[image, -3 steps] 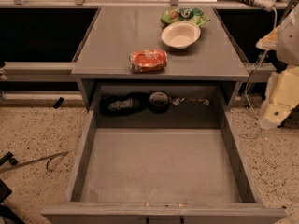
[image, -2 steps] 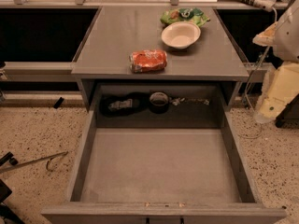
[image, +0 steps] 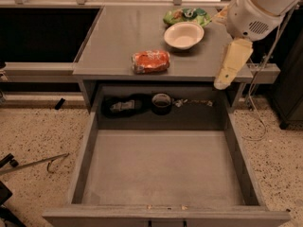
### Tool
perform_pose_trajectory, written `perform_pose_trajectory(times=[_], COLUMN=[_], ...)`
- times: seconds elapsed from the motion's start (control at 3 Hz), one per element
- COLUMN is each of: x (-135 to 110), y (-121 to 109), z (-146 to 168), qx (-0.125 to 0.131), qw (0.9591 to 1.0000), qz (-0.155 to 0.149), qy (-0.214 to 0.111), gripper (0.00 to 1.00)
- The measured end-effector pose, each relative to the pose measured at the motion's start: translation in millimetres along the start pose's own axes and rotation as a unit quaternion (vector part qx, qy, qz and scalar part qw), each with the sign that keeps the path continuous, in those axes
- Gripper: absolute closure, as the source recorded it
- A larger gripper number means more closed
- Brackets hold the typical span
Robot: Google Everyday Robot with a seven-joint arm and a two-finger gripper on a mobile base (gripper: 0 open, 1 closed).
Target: Place coke can into top drawer
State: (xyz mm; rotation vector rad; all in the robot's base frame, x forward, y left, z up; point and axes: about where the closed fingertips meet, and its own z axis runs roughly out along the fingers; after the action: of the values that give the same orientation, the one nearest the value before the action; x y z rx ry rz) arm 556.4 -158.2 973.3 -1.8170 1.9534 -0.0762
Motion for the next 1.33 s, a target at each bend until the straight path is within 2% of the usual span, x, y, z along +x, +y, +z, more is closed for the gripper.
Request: perform_pose_trajectory(times=[0.33,0.67,1.0,1.33], x=[-40.2,-40.3,-51.6,-79.2], y=[-44.1,-44.2,-54.7,-78.4], z=[45.5,45.7,64.0,96.6], qx=[-0.007,-0.007,-0.01,-0.018], qw=[0.9986,0.9986,0.998,0.996], qz=[-0.032,-0.032,-0.041,-0.06], qy=[-0.042,-0.042,-0.048,-0.064], gripper=[0.0,0.0,0.0,0.0])
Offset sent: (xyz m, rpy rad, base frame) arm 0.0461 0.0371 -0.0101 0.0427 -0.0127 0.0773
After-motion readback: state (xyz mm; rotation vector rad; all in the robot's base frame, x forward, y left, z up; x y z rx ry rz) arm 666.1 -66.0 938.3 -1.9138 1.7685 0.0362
